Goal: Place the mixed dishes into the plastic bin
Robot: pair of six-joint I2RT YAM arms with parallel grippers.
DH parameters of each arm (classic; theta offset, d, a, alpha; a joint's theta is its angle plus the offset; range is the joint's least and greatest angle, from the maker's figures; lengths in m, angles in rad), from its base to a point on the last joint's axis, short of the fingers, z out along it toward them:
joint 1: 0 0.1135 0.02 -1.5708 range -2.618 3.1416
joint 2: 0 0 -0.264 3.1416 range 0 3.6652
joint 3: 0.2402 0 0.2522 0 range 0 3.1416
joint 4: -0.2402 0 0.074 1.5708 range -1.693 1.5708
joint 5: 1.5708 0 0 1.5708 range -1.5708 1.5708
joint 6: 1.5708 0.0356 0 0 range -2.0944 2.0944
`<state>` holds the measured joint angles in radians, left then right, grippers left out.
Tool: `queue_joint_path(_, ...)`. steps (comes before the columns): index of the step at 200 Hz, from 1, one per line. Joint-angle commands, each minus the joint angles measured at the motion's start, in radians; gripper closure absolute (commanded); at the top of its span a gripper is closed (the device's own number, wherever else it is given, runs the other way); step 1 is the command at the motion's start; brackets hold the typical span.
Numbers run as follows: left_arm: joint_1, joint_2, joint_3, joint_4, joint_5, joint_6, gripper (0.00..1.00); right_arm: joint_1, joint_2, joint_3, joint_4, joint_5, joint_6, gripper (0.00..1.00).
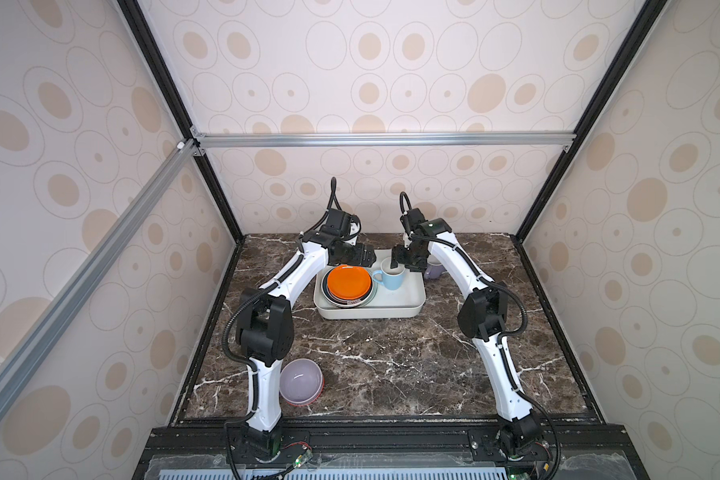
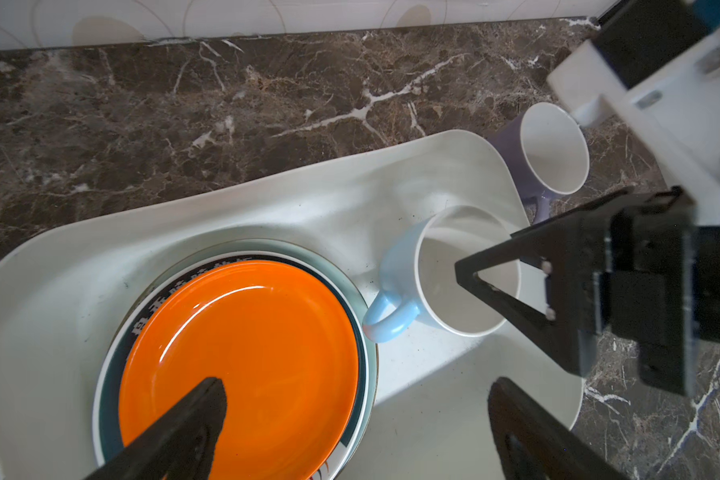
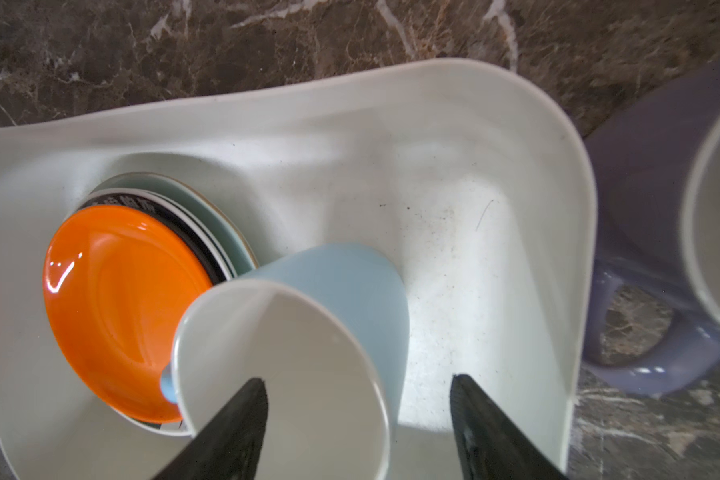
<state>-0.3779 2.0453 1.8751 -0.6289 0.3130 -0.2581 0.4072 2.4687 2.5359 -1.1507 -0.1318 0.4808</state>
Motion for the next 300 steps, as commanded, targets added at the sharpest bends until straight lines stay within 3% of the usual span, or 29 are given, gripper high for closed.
queue_joint_path(1,-0.025,0.036,0.071,-0.044,0.015,0.018,0.01,-0.02,-0.131,-0.032,-0.01,0.015,-0.034,0.27)
queue_joint_path(57,-0.076,0.168,0.232,-0.118,-0.048,0.005,0.04,-0.051,-0.338,-0.23,-0.023,0.097,-0.059,0.26)
queue_joint_path(98,-0.088,0.265,0.342,-0.176,-0.078,-0.015,0.09,-0.078,-0.49,-0.464,0.022,0.12,-0.062,0.26)
queue_joint_path(147,-0.09,0.32,0.381,-0.178,-0.104,-0.027,0.21,-0.113,-0.609,-0.628,0.062,0.123,-0.06,0.26)
queue_joint_path(200,-0.09,0.365,0.442,-0.17,-0.095,-0.046,0.28,-0.122,-0.661,-0.702,0.054,0.133,-0.065,0.26)
queue_joint_path(237,-0.089,0.383,0.444,-0.14,-0.056,-0.063,0.49,-0.151,-0.678,-0.717,0.039,0.138,-0.082,0.26)
queue_joint_path(300,-0.093,0.405,0.453,-0.089,-0.001,-0.094,0.63,-0.168,-0.681,-0.71,0.012,0.141,-0.102,0.26)
